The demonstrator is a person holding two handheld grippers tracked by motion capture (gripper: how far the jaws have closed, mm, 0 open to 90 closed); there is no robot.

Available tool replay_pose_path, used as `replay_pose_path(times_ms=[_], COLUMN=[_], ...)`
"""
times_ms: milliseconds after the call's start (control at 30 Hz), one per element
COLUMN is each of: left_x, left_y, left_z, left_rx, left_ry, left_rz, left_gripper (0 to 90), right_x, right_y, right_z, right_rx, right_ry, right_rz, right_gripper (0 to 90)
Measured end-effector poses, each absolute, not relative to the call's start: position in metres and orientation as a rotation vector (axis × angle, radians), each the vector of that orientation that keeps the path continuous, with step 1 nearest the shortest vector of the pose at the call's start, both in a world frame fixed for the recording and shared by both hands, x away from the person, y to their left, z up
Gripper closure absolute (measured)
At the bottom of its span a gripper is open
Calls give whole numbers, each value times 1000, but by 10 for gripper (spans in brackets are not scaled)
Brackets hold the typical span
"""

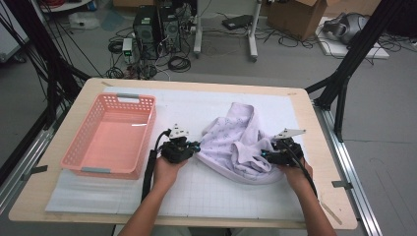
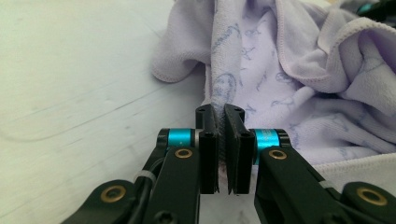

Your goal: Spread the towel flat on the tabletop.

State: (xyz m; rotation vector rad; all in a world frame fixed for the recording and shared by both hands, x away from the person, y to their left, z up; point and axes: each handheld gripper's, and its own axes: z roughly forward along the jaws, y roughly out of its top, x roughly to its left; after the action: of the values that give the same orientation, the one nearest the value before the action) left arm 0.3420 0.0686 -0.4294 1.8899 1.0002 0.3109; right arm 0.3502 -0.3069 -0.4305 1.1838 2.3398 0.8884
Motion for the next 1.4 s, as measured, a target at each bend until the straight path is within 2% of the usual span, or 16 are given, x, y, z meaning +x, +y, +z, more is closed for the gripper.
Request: replay_pose_path(times_ms=[33,67,133,267,600,633,667,700,767,800,833,967,1100,1167,1333,1400], left_x=[340,339,335,328,309,308,308,308,311,313,314,321,326,326,325,327], left_y=[70,70,71,76,88,88,89,89,89,88,87,78,65,64,55,55], left_z=[-430,-431,-435,-437,-449,-450,-450,-449,-449,-449,-448,-448,-452,-452,-450,-448], left_rx=[1892,1890,1899,1889,1905,1901,1894,1878,1834,1815,1806,1822,1866,1880,1997,1991], left_ry=[1001,1002,1000,998,995,995,990,991,1017,1022,1028,1014,1025,1026,996,1008], left_rz=[309,312,307,303,273,265,264,259,250,250,251,228,226,237,294,309], left_gripper=[847,847,846,846,844,820,820,775,589,532,490,436,443,488,765,808], right_x=[348,348,345,335,284,277,277,276,276,277,280,302,330,346,376,385], right_y=[-308,-308,-313,-322,-358,-360,-360,-360,-359,-358,-355,-332,-296,-275,-235,-219], right_z=[-432,-432,-430,-426,-419,-414,-414,-411,-402,-397,-390,-378,-379,-382,-391,-400], right_rx=[1180,1180,1179,1194,1289,1272,1272,1261,1234,1219,1199,1140,1085,1063,1036,1037], right_ry=[2339,2339,2346,2356,2378,2372,2372,2362,2311,2274,2228,2225,2285,2326,2427,2495], right_rz=[869,869,857,825,859,890,890,900,965,1007,1053,1147,1188,1177,1166,1147], right_gripper=[639,639,752,792,786,718,718,684,625,596,572,549,497,481,478,473])
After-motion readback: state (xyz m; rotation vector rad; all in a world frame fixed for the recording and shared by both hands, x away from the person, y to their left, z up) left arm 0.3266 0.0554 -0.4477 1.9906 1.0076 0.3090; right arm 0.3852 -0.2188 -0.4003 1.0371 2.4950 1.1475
